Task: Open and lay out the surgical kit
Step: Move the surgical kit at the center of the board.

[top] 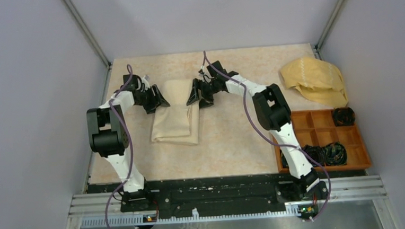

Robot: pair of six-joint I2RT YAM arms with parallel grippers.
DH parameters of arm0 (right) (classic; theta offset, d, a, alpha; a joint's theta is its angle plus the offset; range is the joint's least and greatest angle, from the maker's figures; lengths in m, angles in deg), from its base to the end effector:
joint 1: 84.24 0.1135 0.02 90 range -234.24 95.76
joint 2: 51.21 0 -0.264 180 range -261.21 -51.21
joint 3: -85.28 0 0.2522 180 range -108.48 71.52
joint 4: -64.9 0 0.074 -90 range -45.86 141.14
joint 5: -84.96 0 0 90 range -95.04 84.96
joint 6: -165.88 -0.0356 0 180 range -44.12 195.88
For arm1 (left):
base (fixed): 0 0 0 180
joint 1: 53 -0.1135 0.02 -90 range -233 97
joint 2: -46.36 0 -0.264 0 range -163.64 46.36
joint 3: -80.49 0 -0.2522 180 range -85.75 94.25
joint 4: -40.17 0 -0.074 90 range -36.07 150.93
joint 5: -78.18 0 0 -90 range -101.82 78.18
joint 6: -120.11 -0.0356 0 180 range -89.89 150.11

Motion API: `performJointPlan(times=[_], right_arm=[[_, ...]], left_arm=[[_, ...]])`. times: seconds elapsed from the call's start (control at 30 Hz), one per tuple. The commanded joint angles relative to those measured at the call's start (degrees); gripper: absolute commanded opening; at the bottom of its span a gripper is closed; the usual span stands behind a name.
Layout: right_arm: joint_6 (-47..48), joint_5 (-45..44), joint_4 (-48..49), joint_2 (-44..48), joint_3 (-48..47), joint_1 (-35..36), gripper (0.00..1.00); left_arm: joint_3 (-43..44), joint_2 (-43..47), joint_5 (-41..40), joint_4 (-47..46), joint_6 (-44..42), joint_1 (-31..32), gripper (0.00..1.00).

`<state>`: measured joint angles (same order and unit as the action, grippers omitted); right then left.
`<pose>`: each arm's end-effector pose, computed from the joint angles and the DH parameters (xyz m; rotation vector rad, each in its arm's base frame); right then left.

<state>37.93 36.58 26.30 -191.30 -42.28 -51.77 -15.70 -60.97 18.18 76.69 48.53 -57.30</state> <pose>0.4360 0.3055 0.1498 -0.2297 2.6808 1.3706 0.3825 0.0109 0.1740 -0.3274 2.5706 -0.7723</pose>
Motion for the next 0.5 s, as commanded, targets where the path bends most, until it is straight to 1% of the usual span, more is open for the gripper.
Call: performJointPlan(times=[0.0, 0.07, 0.2, 0.3, 0.47], right_arm=[[-5.54, -1.32, 2.13, -2.51, -6.38, 0.02, 0.67], [-6.31, -2.27, 0.93, -3.03, -8.91, -0.25, 0.66], [-6.32, -4.35, 1.17, -4.52, -11.83, -1.56, 0.67], [-9.21, -4.27, 0.08, -7.37, -15.79, -3.24, 0.67], [-11.73, -2.71, 4.46, -9.57, -18.96, -4.85, 0.69]], left_arm=[[6.84, -4.92, 4.23, -2.99, 1.05, 0.15, 0.63], [9.05, -6.73, 5.65, -3.37, 2.74, 0.23, 0.62], [12.43, -10.12, 7.16, -6.99, 4.15, 0.47, 0.62], [16.7, -13.22, 8.63, -5.31, 4.99, 0.51, 0.62], [19.67, -15.79, 9.58, -3.48, 4.88, 0.52, 0.62]])
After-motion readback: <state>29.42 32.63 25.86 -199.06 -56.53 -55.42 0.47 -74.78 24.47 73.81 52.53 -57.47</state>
